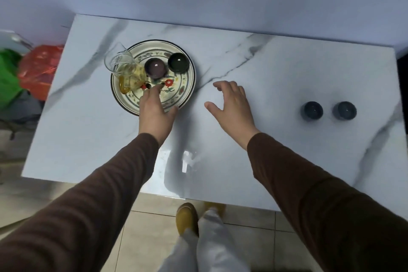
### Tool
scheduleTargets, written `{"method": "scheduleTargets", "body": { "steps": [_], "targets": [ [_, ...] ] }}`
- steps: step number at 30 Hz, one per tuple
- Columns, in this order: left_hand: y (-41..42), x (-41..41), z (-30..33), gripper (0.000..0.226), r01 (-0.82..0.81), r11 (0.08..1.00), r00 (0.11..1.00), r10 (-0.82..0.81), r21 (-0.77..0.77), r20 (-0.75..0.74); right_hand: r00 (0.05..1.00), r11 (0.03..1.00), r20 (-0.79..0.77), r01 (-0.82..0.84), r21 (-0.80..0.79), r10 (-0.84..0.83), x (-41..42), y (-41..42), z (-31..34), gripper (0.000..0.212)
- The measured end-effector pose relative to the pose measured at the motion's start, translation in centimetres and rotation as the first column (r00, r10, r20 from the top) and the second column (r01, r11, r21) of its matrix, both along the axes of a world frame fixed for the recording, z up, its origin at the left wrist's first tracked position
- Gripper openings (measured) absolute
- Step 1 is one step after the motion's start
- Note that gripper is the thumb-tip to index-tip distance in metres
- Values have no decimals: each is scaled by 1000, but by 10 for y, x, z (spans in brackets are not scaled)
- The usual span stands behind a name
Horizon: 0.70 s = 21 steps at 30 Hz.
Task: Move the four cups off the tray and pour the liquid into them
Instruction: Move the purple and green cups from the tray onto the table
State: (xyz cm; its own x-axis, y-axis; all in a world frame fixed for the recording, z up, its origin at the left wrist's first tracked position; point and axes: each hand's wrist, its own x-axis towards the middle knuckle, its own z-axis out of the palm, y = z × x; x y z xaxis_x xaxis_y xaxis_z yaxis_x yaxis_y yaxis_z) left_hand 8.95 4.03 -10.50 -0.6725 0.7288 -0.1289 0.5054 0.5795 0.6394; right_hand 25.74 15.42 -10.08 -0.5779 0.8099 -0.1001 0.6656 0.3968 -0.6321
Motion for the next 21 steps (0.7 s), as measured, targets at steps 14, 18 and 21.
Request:
{"method": "scheduleTargets", "body": {
  "steps": [14, 18, 21],
  "targets": [
    [32, -45, -54, 80, -219, 975, 961, 210, 30, 179, 994, 996, 73, -81, 42, 77, -118, 53, -33, 63],
    [43, -46, -62, 89, -287, 957, 940, 273, 41, 206, 987, 987, 108, -128, 93, 118, -133, 66, -44, 66],
    [49, -42, -66, 89, -315, 948, 936, 300, 56, 185, 973, 973, 140, -198, 114, 182, -141, 71, -52, 73]
  ]
}}
